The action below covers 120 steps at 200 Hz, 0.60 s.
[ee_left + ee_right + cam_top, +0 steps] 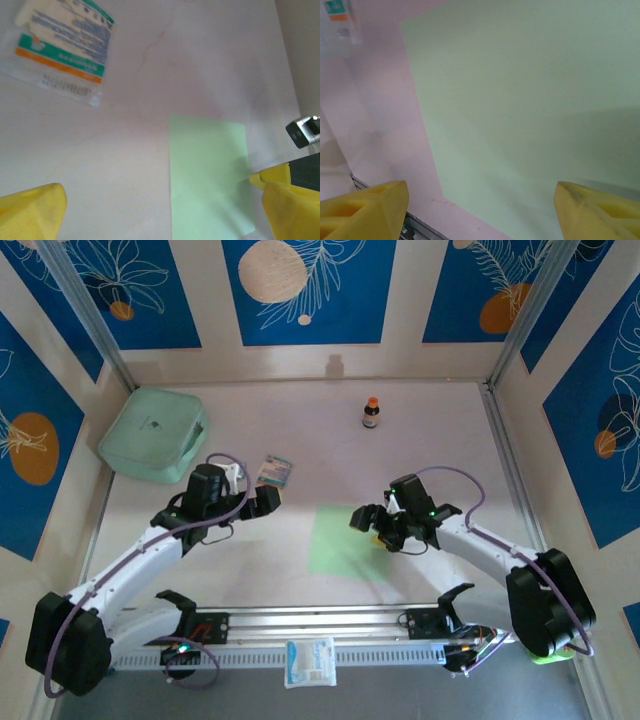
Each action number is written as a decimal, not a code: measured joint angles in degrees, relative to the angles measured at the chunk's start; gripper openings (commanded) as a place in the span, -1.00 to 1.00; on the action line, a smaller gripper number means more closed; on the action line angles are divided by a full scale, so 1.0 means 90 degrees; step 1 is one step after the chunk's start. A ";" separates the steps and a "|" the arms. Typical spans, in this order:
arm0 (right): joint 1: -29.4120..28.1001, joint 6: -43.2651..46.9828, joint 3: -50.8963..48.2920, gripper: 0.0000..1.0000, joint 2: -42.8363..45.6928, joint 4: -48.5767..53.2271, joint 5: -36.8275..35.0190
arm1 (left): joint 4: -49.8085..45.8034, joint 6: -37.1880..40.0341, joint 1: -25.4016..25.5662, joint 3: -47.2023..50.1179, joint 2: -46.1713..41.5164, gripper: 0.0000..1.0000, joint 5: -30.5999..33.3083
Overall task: Fold a paper plane with a square sheet of paper (pick it up from the middle)
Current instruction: Move the square sheet of paper to the center of the table.
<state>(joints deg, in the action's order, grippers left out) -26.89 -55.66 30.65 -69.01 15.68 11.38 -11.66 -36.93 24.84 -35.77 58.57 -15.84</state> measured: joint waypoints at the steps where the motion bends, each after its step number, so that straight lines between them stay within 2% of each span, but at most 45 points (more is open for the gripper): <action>1: 0.0000 -0.0002 0.0000 0.52 -0.0007 -0.0002 -0.0002 | -0.0007 0.0000 0.0000 -0.0005 -0.0002 1.00 0.0012; 44: -0.0002 -0.0039 0.0000 0.48 -0.0617 -0.0226 0.0000 | -0.0444 0.0211 0.0005 -0.0044 -0.0493 1.00 0.0678; 82: -0.0080 -0.0049 0.0017 0.48 -0.0952 -0.0488 0.0075 | -0.0272 0.0393 0.0005 0.0061 -0.0971 1.00 0.0590; 120: -0.0214 -0.0090 0.0095 0.48 -0.1200 -0.0775 0.0199 | -0.0189 0.0624 0.0024 0.0100 -0.0988 1.00 0.0532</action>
<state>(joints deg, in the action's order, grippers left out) -28.82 -56.47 31.51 -79.81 8.71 13.17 -13.37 -31.31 25.06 -34.87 49.67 -11.05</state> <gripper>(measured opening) 0.740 0.998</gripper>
